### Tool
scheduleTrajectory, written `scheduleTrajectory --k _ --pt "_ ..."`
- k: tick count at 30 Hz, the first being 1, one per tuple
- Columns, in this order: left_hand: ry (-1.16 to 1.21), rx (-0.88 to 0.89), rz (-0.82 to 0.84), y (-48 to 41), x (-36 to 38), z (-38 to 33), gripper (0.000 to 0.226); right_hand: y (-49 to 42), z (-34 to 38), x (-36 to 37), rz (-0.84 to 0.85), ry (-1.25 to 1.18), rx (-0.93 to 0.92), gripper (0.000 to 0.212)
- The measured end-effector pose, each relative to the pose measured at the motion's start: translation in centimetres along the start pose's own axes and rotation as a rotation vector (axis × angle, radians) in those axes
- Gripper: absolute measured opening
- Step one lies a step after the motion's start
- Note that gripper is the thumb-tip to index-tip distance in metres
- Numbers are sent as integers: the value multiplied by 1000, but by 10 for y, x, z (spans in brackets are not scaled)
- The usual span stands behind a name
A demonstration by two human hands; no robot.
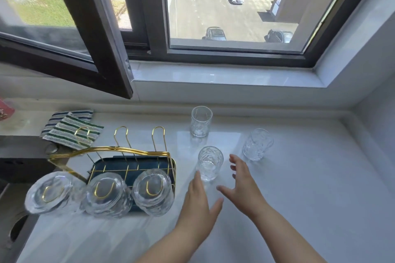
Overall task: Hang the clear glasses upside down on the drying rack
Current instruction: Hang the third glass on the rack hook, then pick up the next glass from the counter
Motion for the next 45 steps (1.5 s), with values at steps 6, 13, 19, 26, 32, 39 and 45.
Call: scheduleTrajectory --k 6,13,19,26,32,39,45 --pt "198 -140 -117 -51 1 10 92 -28 -18 11 59 -32 9 84" --pt "202 -132 -204 -71 0 13 86 -42 -18 23 45 -222 -17 59" --pt "233 -106 -223 -68 -5 10 73 -38 -15 21 19 -324 -19 54" --pt "350 3 -252 -36 -31 -26 65 -8 7 -11 -15 -324 -50 70" --pt "473 99 -224 7 -73 -65 63 38 37 4 345 -1090 85 73" --pt "370 301 -176 41 -145 -82 62 35 142 -2 328 -1052 -146 60" --pt "-71 320 -275 11 -209 -71 68 -3 202 -19 26 -526 -320 81"
Point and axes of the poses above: each hand's wrist, its own y-axis away from the middle knuckle, its own x-axis out of the palm, z = x × y, the point moved 10 cm from there along -y, towards the middle knuckle, and after that the axes turned 4 degrees about -y, right-handed, at the moved point
